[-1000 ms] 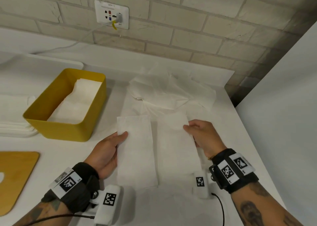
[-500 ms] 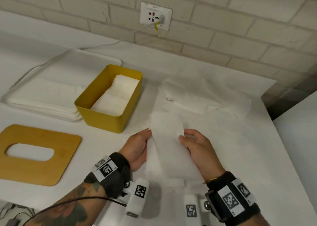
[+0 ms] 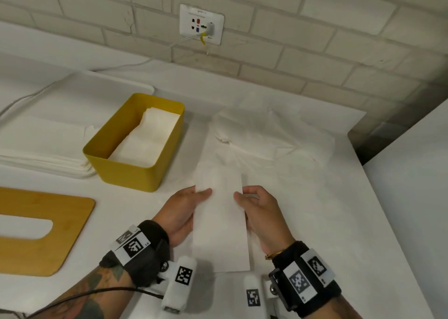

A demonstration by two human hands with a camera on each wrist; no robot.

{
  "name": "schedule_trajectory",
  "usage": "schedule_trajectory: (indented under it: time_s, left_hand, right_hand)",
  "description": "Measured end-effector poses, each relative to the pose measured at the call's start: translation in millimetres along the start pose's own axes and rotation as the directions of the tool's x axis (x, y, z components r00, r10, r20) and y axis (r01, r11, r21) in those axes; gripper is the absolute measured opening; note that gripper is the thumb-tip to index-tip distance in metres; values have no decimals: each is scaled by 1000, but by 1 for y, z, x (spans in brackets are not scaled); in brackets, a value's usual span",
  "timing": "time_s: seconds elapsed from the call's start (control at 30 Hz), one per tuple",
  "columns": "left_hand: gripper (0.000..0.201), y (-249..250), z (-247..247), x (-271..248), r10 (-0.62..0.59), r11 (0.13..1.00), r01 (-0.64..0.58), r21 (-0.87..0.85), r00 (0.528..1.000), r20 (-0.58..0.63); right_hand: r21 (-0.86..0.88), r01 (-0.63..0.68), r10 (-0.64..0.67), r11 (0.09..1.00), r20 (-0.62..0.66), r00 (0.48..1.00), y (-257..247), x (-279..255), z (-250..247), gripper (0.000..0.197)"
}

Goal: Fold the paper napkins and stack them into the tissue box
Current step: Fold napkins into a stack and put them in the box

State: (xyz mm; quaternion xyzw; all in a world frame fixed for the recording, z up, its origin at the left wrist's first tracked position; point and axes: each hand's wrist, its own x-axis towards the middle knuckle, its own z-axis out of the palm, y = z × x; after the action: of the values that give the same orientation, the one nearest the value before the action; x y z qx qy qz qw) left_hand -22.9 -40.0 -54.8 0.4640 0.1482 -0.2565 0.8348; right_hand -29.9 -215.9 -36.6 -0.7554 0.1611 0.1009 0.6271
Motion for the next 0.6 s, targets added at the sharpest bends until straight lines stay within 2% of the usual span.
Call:
schedule_trajectory:
  time_s: [0.1, 0.17, 0.27, 0.33, 0.43, 0.53, 0.6]
  left_hand:
    - [32, -1, -1, 2, 12, 999, -12, -39, 1000, -8]
    - [31, -1, -2, 2, 8, 998, -8, -60, 1000, -6]
    - [32, -1, -2, 2, 3, 997, -4, -79, 1000, -5]
    - [32, -1, -1, 2, 4, 996, -5, -91, 1000, -9]
    - [32, 0, -2, 2, 4, 997, -5, -83, 1000, -17]
    - [31, -2, -1, 2, 2, 997, -4, -78, 1000, -24]
    - [31, -2, -1, 2, 4, 997, -6, -72, 1000, -29]
  right_hand:
    - [-93, 63, -68, 994, -50, 996, -18, 8, -29, 15]
    - [-228, 69, -99, 971, -120, 988, -27, 22, -56, 13]
    - [-467, 45, -132, 883, -157, 979, -31, 36, -92, 12]
    - [-548, 11, -101, 836, -134, 986, -28, 38, -109, 17]
    - [-549, -122, 23, 827, -185, 983, -23, 40, -130, 27]
    - [-488, -224, 69, 844, -314, 947, -17, 41, -149, 35]
    - [-434, -266, 115, 861, -343, 932, -16, 38, -157, 36]
